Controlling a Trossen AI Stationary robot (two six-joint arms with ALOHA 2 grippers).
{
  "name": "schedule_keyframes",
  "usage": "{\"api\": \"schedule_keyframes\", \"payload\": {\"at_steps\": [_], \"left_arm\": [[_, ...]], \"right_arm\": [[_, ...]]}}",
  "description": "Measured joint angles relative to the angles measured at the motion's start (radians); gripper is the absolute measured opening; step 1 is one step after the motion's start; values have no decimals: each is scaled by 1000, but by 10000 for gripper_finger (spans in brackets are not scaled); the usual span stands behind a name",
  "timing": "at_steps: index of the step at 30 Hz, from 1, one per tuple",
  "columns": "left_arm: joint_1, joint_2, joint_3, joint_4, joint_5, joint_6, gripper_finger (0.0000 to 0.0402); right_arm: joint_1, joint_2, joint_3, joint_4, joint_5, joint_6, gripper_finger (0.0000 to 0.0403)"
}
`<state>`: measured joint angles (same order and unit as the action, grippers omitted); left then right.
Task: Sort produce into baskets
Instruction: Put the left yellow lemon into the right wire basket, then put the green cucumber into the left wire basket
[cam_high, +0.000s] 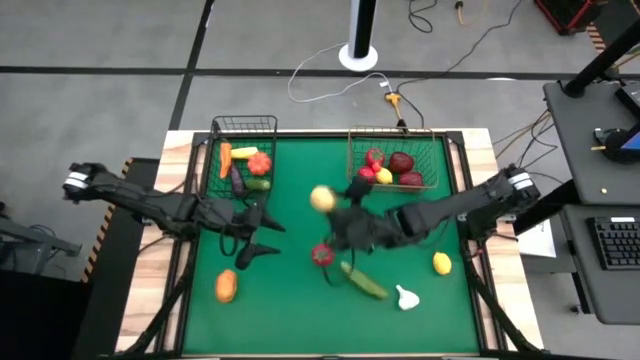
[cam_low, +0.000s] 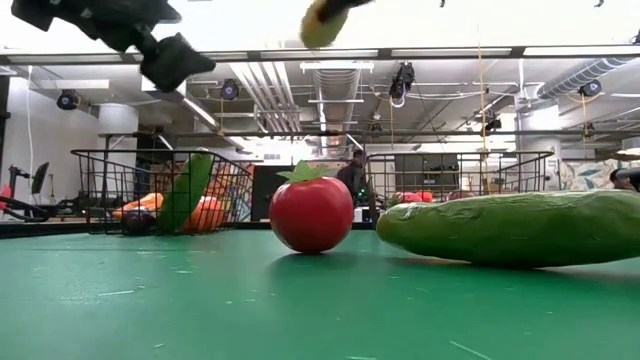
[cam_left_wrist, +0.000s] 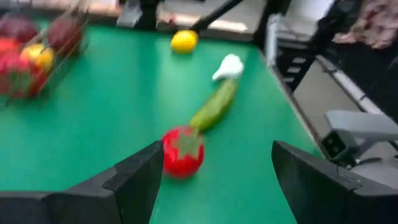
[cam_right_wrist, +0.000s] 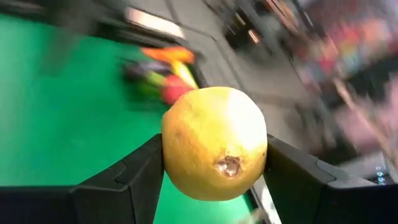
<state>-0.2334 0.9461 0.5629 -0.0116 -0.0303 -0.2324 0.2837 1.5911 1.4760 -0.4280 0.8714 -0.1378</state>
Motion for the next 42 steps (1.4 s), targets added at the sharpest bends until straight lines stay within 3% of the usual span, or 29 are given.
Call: {"api": "schedule_keyframes", "payload": {"at_steps": [6, 10, 13, 20, 31, 37, 42], "left_arm": [[0, -25, 0, -97, -111, -68, 280], [0, -13, 0, -84, -128, -69, 280], [0, -7, 0, -78, -128, -70, 280], [0, 6, 0, -61, -144, -67, 280], [0, 45, 0, -39, -145, -77, 280], [0, 91, 0, -39, -145, -87, 280], [0, 126, 0, -35, -144, -115, 280]], "right_arm": [[-222, -30, 49, -350, 4, 537, 231], [-407, -28, 53, -614, -165, 783, 231], [-534, -7, 38, -734, -308, 835, 231], [-684, 12, 5, -735, -360, 786, 264], [-694, 4, 3, -712, -374, 769, 330], [-603, 4, 3, -661, -371, 766, 330], [-492, -7, 3, -565, -283, 760, 325]]}}
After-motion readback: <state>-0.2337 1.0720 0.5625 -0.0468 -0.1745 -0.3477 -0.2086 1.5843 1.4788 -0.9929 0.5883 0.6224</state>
